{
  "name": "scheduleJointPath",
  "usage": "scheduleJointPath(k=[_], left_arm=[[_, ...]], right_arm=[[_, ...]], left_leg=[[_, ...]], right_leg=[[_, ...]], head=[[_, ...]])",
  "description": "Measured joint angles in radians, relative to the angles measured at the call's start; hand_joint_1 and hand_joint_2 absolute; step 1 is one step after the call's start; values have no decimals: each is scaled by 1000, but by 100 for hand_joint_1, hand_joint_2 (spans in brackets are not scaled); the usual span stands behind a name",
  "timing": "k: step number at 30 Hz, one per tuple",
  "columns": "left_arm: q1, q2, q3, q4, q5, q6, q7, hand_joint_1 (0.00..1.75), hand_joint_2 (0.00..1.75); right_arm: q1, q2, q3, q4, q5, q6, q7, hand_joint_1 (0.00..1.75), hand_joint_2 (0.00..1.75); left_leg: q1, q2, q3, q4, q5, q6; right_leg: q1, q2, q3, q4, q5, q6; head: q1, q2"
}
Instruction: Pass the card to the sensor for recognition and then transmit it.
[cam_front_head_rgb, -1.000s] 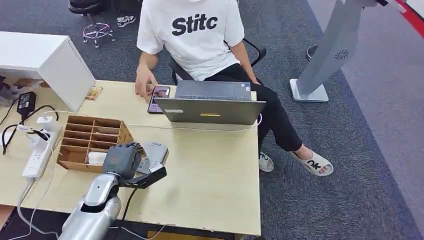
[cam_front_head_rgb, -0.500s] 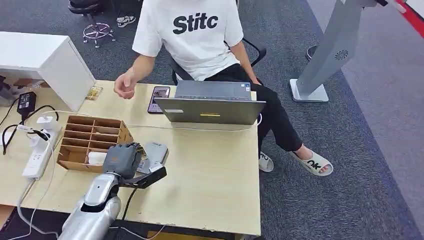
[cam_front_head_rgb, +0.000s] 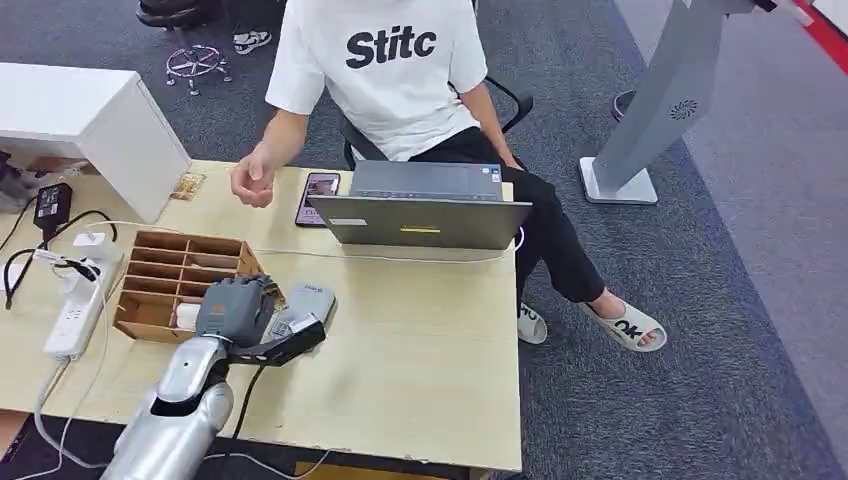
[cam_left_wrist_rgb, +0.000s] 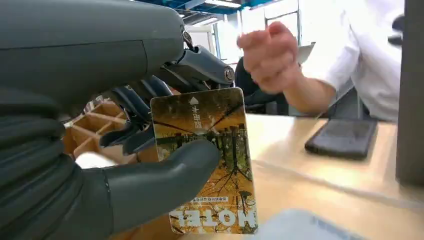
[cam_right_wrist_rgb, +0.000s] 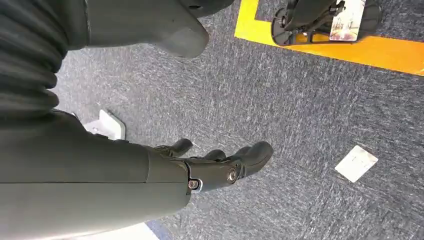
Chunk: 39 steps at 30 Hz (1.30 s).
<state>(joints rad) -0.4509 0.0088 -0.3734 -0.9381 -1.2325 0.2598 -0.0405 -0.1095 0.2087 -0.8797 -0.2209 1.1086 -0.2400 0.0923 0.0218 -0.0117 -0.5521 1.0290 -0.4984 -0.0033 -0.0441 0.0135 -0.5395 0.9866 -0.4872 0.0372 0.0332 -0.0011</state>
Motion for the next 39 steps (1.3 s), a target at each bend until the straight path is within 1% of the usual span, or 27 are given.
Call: scheduleJointPath(k=[1,3,4,6,7,9,11,18,30,34,35,36,37,39], left_arm=[[-4,6,4,-26,19,11,-8,175,175],[-20,22,18,-90,65,64,-33,175,175],[-41,41,24,-130,99,29,-24,175,175],[-107,76,45,-225,149,-111,-8,175,175],[-141,90,58,-256,156,-142,-3,175,175],[-181,113,80,-307,158,-160,0,175,175],[-189,119,88,-333,153,-162,-1,175,175],[-186,129,98,-374,145,-155,-5,175,175],[-201,134,102,-383,138,-145,-14,175,175],[-202,130,104,-390,143,-122,-17,175,175],[-202,124,104,-394,142,-113,-16,175,175],[-202,118,104,-400,140,-106,-16,168,175],[-202,111,104,-403,136,-99,-13,0,175],[-202,98,104,-408,131,-82,-10,0,175]], right_arm=[[0,0,0,0,2,-2,0,0,175],[3,0,0,0,11,-18,3,0,175],[5,0,0,0,12,-21,3,0,175],[10,0,0,0,12,-29,3,0,175],[13,0,0,0,13,-30,3,0,175],[18,0,0,0,14,-31,3,0,175],[18,0,0,0,15,-31,3,0,175],[17,0,0,0,18,-31,3,0,175],[17,0,0,0,19,-33,2,0,175],[16,0,-1,0,19,-35,2,0,175],[16,0,-2,0,19,-36,2,0,175],[16,0,-2,0,20,-37,2,0,175],[16,0,-2,0,21,-38,1,0,175],[14,0,-3,0,21,-41,0,0,175]], left_leg=[[0,0,0,0,0,0],[0,0,-1,0,0,0],[1,0,-1,0,1,1],[1,0,-4,0,2,-1],[1,0,-3,0,2,-1],[1,0,-2,0,2,-1],[1,-1,-2,0,2,-1],[1,0,-3,0,2,0],[1,0,-3,0,2,0],[0,0,-4,0,2,0],[0,0,-4,0,2,0],[0,0,-4,0,2,0],[0,0,-5,0,2,0],[0,0,-5,0,2,0]], right_leg=[[0,0,0,0,0,0],[0,0,-1,0,0,0],[0,0,-1,0,0,0],[1,0,-3,0,1,0],[1,0,-3,1,2,-1],[1,0,-3,1,2,-1],[1,-1,-2,1,2,-1],[0,0,-3,0,2,-1],[0,0,-3,0,2,-1],[0,1,-4,0,2,-1],[0,1,-4,0,2,-1],[0,0,-4,0,2,-1],[0,0,-5,0,2,-1],[0,0,-5,0,2,-1]], head=[[0,0],[0,0],[1,0],[2,0],[2,0],[-1,0],[-1,0],[0,0],[0,0],[-1,0],[0,0],[-1,0],[0,0],[0,0]])
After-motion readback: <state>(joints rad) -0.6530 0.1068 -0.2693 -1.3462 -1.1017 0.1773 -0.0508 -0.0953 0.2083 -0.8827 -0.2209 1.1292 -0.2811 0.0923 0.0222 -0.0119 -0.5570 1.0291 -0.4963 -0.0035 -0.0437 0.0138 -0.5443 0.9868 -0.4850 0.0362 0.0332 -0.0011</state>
